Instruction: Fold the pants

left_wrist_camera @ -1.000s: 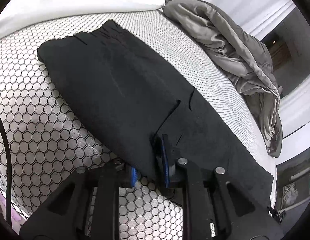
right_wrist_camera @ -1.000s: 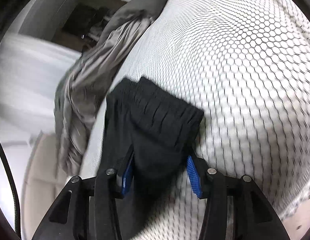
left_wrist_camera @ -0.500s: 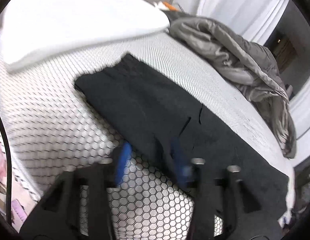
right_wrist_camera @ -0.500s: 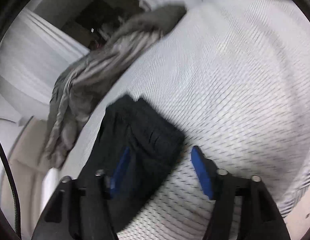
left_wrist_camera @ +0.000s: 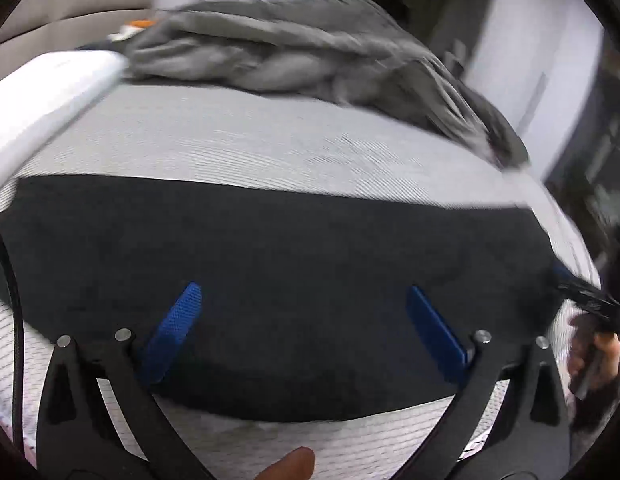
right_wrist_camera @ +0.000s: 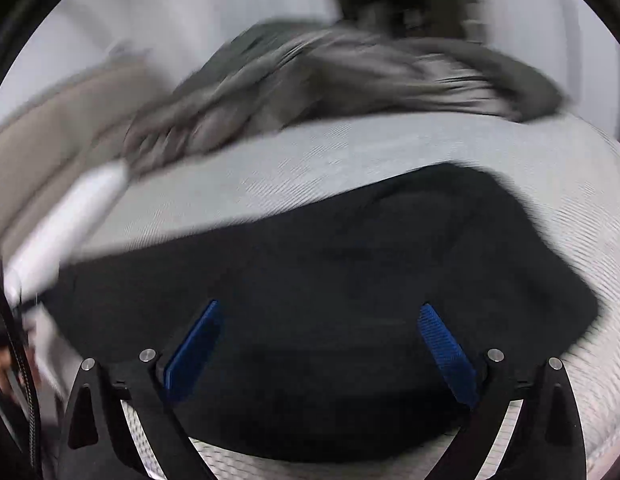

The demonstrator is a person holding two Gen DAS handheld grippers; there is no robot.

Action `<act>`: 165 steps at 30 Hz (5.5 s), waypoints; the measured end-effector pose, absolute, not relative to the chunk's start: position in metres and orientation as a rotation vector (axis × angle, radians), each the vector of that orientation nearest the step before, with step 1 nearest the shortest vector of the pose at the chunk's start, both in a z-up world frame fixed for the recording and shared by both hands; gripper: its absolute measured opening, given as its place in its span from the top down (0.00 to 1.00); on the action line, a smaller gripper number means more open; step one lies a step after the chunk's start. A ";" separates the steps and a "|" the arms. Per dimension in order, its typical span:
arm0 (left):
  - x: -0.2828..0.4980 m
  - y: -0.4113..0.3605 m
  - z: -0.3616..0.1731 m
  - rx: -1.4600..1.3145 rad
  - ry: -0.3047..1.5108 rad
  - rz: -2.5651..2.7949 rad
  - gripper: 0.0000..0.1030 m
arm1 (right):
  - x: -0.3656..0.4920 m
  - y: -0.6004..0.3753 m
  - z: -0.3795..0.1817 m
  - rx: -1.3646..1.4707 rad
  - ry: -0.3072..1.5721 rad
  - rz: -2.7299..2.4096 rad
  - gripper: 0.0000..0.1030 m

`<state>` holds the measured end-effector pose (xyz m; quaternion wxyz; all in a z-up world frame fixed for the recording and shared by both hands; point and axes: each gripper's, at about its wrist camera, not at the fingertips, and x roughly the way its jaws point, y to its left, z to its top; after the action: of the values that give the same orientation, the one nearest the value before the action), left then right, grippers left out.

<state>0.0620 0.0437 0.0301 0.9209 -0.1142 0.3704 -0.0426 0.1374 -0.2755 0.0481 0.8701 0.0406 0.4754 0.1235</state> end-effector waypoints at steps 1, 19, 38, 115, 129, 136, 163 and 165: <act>0.071 0.024 0.026 -0.202 0.786 -0.131 0.01 | 0.140 -0.257 0.039 0.045 1.017 0.288 0.03; 0.102 -0.032 -0.017 0.015 1.001 -0.230 0.01 | 0.144 -0.387 0.003 -0.179 1.076 -0.178 0.03; 0.159 -0.031 -0.020 -0.002 1.037 -0.185 0.01 | 0.177 -0.260 -0.017 -0.378 1.108 0.177 0.03; 0.139 -0.026 -0.002 0.019 1.049 -0.286 0.01 | 0.078 -0.279 0.003 -0.299 1.159 0.049 0.06; 0.162 -0.033 -0.002 -0.006 1.032 -0.213 0.01 | 0.030 -0.278 0.051 -0.152 1.071 0.130 0.04; 0.165 -0.024 0.009 -0.045 1.005 -0.213 0.01 | 0.002 -0.351 0.054 0.128 1.116 -0.007 0.04; 0.148 0.022 0.017 -0.044 0.951 -0.068 0.01 | 0.047 -0.449 0.023 0.364 1.050 -0.241 0.59; 0.142 0.013 0.021 -0.028 0.940 -0.098 0.01 | 0.025 -0.449 0.038 0.318 1.031 -0.251 0.51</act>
<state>0.1425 0.0128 0.0208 0.8902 -0.0133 0.4529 -0.0473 0.0248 -0.4485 0.0383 0.8504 0.1511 0.4897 -0.1191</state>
